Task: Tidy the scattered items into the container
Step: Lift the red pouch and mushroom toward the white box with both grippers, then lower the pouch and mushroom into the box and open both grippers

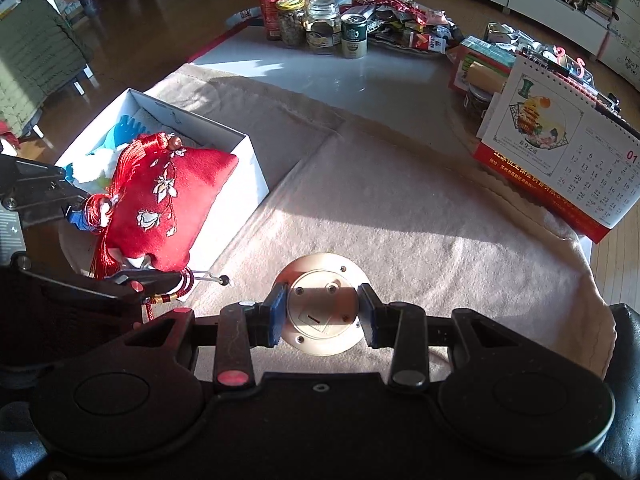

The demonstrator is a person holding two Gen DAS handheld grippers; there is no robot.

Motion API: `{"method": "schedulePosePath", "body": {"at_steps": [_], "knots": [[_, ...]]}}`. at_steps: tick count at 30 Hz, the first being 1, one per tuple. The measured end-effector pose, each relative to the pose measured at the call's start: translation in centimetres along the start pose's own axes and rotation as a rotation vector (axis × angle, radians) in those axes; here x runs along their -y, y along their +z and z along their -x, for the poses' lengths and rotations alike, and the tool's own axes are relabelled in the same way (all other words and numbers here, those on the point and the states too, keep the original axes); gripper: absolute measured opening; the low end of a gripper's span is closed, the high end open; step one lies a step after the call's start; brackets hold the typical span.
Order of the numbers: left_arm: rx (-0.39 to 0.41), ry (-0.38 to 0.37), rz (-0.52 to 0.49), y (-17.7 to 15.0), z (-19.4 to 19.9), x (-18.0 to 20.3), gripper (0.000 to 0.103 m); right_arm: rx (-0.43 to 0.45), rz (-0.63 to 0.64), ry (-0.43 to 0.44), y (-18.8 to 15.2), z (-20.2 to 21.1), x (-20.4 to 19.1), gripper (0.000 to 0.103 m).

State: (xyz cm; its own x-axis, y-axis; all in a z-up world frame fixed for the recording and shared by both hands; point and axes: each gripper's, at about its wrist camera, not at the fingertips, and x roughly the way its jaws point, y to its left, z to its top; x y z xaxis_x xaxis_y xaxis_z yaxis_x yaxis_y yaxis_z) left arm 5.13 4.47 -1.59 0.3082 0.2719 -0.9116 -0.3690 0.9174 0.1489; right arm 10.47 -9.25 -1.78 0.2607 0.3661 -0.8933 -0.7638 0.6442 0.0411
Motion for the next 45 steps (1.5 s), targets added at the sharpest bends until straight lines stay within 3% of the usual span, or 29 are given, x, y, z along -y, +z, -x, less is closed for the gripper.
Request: {"method": "schedulePosePath", "body": {"at_steps": [8, 19, 34, 45], "knots": [[0.008, 0.094, 0.045, -0.9, 0.3, -4.9, 0.05, 0.024, 0.064, 0.005, 2.4, 0.9, -3.0, 0.04], [-0.039, 0.197, 0.151, -1.0, -0.9, -14.6, 0.05, 0.05, 0.173, 0.059, 7.4, -0.4, -9.4, 0.04], [-0.134, 0.183, 0.259, -3.9, -7.0, -22.2, 0.05, 0.017, 0.268, 0.142, 11.2, -5.1, -16.9, 0.04], [-0.164, 0.166, 0.277, -5.4, -9.7, -24.6, 0.05, -0.036, 0.261, 0.171, 12.3, -8.6, -18.9, 0.04]]}}
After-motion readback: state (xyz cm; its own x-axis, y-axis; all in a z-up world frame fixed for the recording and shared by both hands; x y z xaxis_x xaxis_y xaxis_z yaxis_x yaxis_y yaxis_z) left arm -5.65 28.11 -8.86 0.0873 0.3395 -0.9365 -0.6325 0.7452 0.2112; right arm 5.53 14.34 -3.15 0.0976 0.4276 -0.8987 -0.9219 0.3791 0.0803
